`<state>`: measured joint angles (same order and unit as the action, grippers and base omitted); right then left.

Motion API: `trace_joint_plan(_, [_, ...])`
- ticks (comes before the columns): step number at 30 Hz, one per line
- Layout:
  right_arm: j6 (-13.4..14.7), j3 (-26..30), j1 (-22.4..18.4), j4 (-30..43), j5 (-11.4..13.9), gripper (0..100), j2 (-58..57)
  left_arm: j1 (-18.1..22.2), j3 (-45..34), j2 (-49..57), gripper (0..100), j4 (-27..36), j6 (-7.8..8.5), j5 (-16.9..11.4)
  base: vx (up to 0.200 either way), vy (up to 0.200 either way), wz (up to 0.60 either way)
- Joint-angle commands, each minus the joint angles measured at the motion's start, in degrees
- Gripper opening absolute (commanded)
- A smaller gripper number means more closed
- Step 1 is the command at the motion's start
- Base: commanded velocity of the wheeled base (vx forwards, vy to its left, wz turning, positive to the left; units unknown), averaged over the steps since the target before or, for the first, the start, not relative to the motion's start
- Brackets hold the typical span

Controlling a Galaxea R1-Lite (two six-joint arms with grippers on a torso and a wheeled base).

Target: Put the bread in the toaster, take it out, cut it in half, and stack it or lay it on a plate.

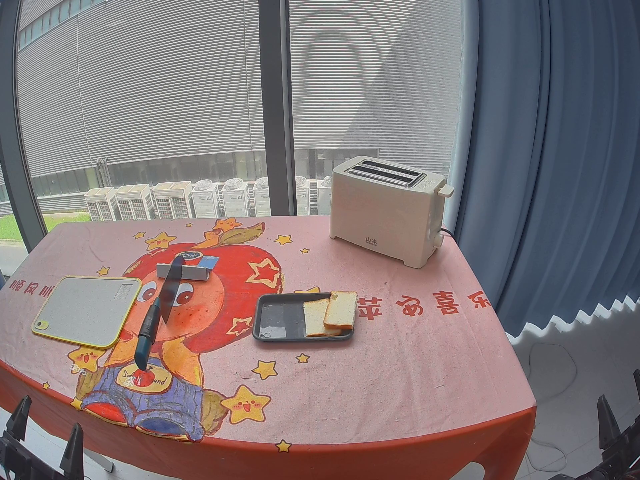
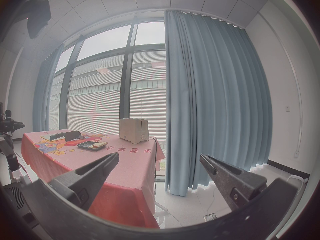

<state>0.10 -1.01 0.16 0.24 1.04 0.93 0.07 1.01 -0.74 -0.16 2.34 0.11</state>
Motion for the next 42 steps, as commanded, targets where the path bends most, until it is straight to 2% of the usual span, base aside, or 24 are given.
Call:
trace_joint_plan(1, [-0.01,0.84,0.02,0.02,0.02,100,-0.57,-0.42,-1.01,0.66,100,0.25,-0.58,0.07,0.0,0.0,0.0])
trace_joint_plan(9, [-0.01,0.84,0.02,0.02,0.02,100,-0.57,-0.42,-1.01,0.74,100,0.33,-0.85,0.24,0.0,0.0,0.0])
trace_joint_plan(11, [-0.01,0.84,0.02,0.02,0.02,100,-0.57,-0.42,-1.01,0.74,100,0.33,-1.73,0.59,0.0,0.0,0.0])
trace_joint_plan(15, [-0.01,0.84,0.02,0.02,0.02,100,-0.57,-0.34,-1.01,0.74,100,0.33,-2.08,0.77,0.0,0.0,0.0])
trace_joint_plan(30, [-0.01,0.84,0.02,0.02,0.11,100,-0.57,-0.51,-1.01,0.74,100,0.33,-1.64,-0.11,0.0,0.0,0.0])
trace_joint_plan(37, [-0.01,0.84,0.02,0.02,0.02,100,-0.57,-0.51,-1.01,0.74,100,0.25,-2.25,0.77,0.0,0.0,0.0])
trace_joint_plan(42, [-0.01,0.84,0.02,0.02,0.02,100,-0.57,-0.42,-1.01,0.74,100,0.16,-3.31,0.94,0.0,0.0,0.0])
